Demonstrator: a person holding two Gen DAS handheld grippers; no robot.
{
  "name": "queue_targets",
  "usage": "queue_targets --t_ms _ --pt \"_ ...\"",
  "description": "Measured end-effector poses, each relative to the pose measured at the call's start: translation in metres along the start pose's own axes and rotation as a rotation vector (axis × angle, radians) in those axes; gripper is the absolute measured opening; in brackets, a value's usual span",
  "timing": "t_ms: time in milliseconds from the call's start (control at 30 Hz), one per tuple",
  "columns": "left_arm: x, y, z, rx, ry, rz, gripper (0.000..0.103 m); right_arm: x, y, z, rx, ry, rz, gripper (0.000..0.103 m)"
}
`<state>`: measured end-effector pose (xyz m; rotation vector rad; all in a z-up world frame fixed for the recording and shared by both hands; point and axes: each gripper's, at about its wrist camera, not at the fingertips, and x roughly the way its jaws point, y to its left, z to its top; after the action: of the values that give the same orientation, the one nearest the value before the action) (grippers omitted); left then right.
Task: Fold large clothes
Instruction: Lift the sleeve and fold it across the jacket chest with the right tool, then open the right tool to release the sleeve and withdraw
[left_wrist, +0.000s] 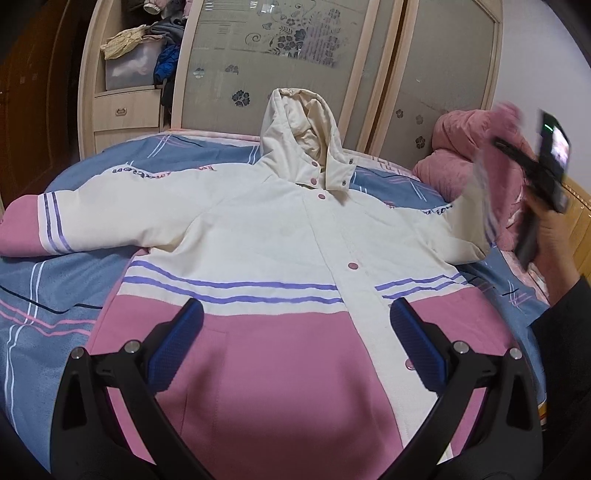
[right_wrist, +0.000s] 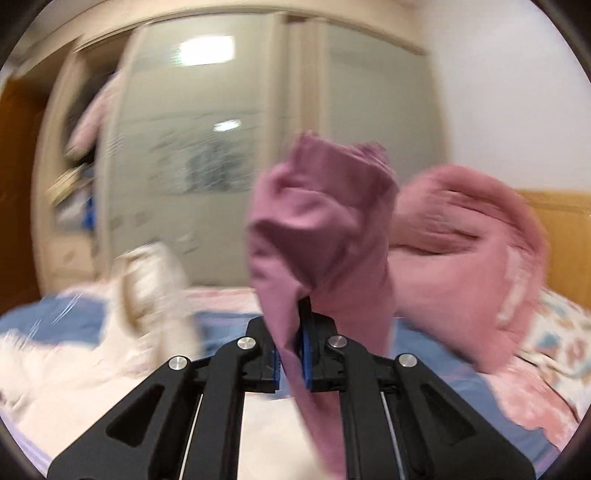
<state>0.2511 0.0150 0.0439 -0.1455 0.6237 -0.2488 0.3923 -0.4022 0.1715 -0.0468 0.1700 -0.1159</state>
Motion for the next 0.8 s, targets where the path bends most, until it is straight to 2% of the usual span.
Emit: queue_targets --t_ms 67,133,200,300,333,367,400,433,467,600,667,800 --pt "-0.002 0.003 0.0 -0.011 0.0 -0.005 0.101 0.014 0.052 -0.017 -0.075 0.06 0.068 0.01" --pt "-0.004 0.006 -0.001 -0.013 0.0 0.001 0.101 0.035 0.108 -0.05 -0.16 0.183 0.147 0.011" --pt "-0.007 0.011 0.0 -0.018 -0.005 0.007 0.101 0.05 0.145 -0.084 -0.226 0.286 0.203 0.013" --pt "-0.012 0.017 0.002 -0.03 -0.016 0.005 0.101 0.072 0.18 -0.136 -0.313 0.454 0.247 0.022" --pt "-0.014 0.019 0.003 -0.037 -0.018 0.003 0.101 0.076 0.187 -0.147 -0.355 0.5 0.256 0.04" --pt "-0.015 0.022 0.004 -0.045 -0.021 0.0 0.101 0.078 0.196 -0.154 -0.399 0.54 0.261 0.067" --pt "-0.016 0.023 0.005 -0.049 -0.022 0.001 0.101 0.075 0.202 -0.157 -0.444 0.543 0.228 0.073" --pt "-0.017 0.025 0.006 -0.053 -0.023 0.002 0.101 0.068 0.202 -0.153 -0.45 0.517 0.216 0.083" --pt "-0.017 0.027 0.007 -0.059 -0.023 0.004 0.101 0.063 0.2 -0.145 -0.418 0.515 0.241 0.095" --pt "-0.021 0.037 0.01 -0.11 -0.024 -0.013 0.101 0.033 0.193 -0.111 -0.255 0.55 0.36 0.099" --pt "-0.026 0.04 0.011 -0.131 -0.032 -0.015 0.101 0.009 0.187 -0.089 -0.189 0.5 0.411 0.1" --pt "-0.039 0.043 0.014 -0.148 -0.062 -0.001 0.101 -0.05 0.165 -0.063 -0.091 0.405 0.444 0.102"
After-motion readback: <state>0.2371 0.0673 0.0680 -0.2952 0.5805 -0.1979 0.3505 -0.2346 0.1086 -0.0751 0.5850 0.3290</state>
